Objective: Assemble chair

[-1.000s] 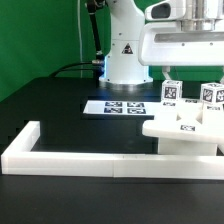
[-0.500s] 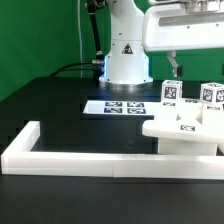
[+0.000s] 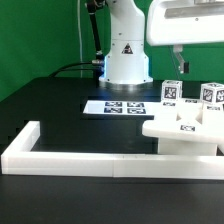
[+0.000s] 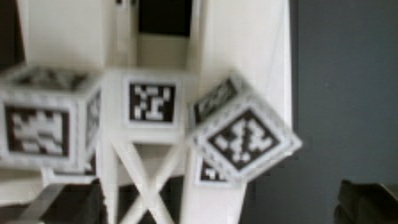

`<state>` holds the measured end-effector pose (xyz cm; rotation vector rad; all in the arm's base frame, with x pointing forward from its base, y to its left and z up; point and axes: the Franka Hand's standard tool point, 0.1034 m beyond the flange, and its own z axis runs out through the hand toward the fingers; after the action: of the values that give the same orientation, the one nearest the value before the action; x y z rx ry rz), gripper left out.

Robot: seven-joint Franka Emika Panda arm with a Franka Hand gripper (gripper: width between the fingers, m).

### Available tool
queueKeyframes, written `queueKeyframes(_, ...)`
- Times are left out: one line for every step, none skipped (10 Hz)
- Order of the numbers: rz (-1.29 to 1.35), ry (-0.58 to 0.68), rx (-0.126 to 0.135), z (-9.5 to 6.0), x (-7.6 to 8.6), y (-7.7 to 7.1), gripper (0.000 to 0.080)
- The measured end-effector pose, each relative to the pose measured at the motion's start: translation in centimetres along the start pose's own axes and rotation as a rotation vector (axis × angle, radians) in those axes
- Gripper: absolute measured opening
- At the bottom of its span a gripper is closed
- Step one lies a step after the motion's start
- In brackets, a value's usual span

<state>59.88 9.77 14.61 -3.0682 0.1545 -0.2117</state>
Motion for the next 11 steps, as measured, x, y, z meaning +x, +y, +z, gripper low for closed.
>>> queueKeyframes(-0.018, -0.002, -0.007, 0.6, 0.2, 0.1, 0.0649)
queueKeyframes(-0.037, -0.005, -0.013, 1.1, 0.3, 0.1, 0.0649)
queueKeyframes(-0.03, -0.01, -0.015, 1.3, 0.1, 0.0, 0.0649)
queueKeyframes(-0.006, -0.009, -0.015, 1.5, -0.2, -0.2, 0.0649)
queueKeyframes(0.008, 0.001, -0.018, 1.9, -0.7, -0.1, 0.0649)
queueKeyframes(0.005, -0.004, -0.021, 2.2, -1.1, -0.4, 0.0649)
queueKeyframes(-0.005, -0.009, -0.026, 2.4, -1.5, -0.9, 0.0649)
queueKeyframes(-0.017, -0.012, -0.029, 2.6, -1.6, -1.2, 0.0649)
queueKeyframes(-0.019, -0.013, -0.029, 2.7, -1.7, -1.2, 0.0649)
queueKeyframes(-0.018, -0.013, -0.03, 2.7, -1.6, -1.1, 0.0649)
queueKeyframes(-0.016, -0.014, -0.03, 2.7, -1.6, -1.0, 0.0649)
